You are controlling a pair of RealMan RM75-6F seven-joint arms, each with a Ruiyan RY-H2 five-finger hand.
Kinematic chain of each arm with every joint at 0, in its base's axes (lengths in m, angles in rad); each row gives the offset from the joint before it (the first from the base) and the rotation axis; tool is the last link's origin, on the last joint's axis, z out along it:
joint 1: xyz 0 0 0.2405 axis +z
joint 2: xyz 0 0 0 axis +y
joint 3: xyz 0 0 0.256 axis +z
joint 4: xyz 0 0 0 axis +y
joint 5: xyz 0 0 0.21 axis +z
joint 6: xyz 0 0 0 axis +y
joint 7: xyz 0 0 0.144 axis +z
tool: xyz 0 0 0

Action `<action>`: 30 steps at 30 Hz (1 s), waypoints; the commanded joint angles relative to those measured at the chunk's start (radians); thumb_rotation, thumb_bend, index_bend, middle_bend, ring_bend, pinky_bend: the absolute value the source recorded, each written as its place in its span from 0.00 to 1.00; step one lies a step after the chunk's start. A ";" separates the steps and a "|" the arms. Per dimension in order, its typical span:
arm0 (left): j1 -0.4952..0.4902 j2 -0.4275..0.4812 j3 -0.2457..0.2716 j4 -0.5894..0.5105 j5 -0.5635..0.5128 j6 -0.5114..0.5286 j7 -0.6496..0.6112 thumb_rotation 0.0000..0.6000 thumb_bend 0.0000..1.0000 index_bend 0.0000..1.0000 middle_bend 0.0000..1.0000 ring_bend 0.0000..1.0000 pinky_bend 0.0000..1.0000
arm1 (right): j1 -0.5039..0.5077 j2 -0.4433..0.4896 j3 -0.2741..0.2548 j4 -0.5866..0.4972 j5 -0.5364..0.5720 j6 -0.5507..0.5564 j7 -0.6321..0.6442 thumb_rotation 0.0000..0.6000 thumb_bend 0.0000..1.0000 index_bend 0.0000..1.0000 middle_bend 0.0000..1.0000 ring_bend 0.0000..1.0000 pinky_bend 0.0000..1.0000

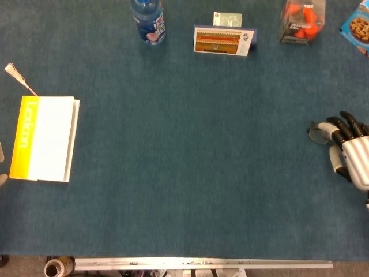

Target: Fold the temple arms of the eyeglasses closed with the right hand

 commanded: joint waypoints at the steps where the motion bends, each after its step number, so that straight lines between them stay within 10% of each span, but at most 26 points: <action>1: 0.000 0.000 0.000 0.001 -0.001 -0.001 0.001 1.00 0.00 0.56 0.51 0.41 0.54 | -0.003 0.001 -0.002 0.004 0.002 -0.002 0.001 1.00 0.57 0.27 0.24 0.12 0.30; 30: 0.000 -0.001 -0.001 -0.001 0.001 0.000 0.001 1.00 0.00 0.56 0.51 0.41 0.54 | -0.029 -0.004 -0.022 0.040 0.029 -0.049 -0.014 1.00 0.57 0.27 0.24 0.12 0.30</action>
